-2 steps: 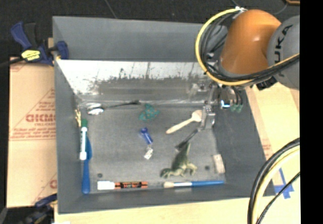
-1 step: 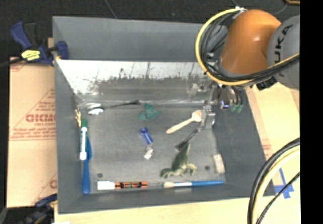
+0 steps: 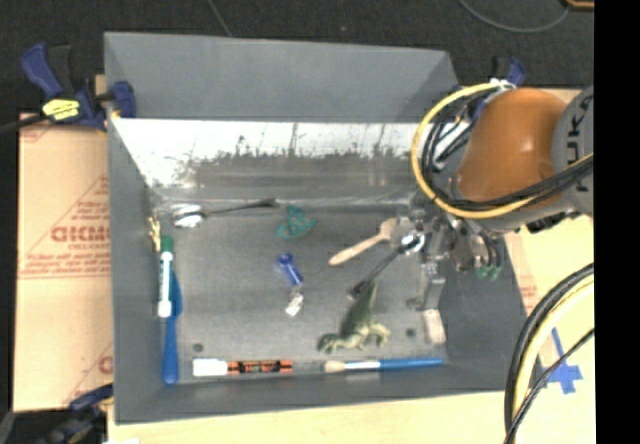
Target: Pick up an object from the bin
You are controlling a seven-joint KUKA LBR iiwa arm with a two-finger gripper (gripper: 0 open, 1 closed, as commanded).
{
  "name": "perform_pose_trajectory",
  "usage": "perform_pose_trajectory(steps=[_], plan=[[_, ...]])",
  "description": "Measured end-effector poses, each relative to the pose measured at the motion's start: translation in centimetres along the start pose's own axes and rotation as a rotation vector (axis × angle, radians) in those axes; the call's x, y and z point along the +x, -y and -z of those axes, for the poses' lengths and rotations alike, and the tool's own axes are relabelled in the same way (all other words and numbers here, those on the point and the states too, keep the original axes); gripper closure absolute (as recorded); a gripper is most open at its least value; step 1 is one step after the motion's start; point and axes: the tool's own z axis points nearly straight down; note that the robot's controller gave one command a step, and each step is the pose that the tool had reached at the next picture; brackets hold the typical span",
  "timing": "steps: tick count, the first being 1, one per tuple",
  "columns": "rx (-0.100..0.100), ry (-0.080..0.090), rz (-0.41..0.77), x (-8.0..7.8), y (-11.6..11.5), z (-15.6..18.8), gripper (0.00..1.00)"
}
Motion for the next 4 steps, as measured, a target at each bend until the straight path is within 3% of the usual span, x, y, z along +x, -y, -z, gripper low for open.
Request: perform_pose_trajectory(steps=[1, 2, 3, 4], plan=[[-0.003, 0.013, -0.033, -0.7, -1.5, -0.6, 0.00], [0.001, 0.002, 0.162, 5.1, 3.9, -5.1, 0.00], [-0.004, 0.025, -0.131, 2.4, -1.2, -4.8, 0.00], [0.002, 0.010, 0.125, 4.8, 2.8, -8.0, 0.00]])
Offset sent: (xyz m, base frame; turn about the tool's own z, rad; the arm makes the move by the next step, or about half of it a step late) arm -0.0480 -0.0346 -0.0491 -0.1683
